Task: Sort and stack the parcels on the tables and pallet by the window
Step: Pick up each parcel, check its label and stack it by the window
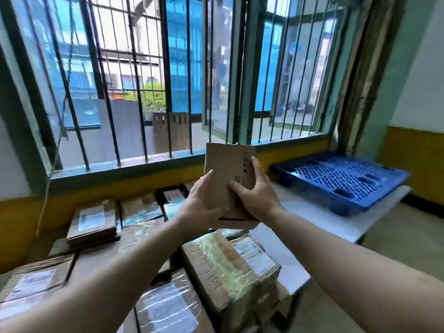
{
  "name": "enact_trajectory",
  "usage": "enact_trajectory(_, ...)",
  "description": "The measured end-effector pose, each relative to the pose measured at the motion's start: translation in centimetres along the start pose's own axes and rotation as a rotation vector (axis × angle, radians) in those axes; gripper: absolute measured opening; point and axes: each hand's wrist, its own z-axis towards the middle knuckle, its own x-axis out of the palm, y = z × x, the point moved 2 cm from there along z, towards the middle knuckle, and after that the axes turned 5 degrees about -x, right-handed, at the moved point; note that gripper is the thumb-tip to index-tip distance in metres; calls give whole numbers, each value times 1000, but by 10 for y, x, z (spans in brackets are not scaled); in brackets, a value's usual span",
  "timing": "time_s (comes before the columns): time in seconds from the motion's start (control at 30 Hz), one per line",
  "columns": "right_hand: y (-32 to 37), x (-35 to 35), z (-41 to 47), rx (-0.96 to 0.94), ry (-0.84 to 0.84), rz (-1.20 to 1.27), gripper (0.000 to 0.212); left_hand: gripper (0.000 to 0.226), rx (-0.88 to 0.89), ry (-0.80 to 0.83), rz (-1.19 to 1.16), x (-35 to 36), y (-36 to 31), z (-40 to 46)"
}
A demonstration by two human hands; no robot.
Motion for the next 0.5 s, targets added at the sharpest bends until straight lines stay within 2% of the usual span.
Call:
enact_trajectory(0.27, -117, -262, -27, 81, -218, -289, 87, 97, 97, 305, -162, 273, -105, 40)
enact_trajectory(0.37, -149, -341, -37, 175, -288, -272, 90, 91, 93, 426, -215, 349, -140, 41)
enact_trajectory(0.5, -187, -412, -50, 298, -287, -244, 80, 97, 96, 541, -65, 424, -158, 56)
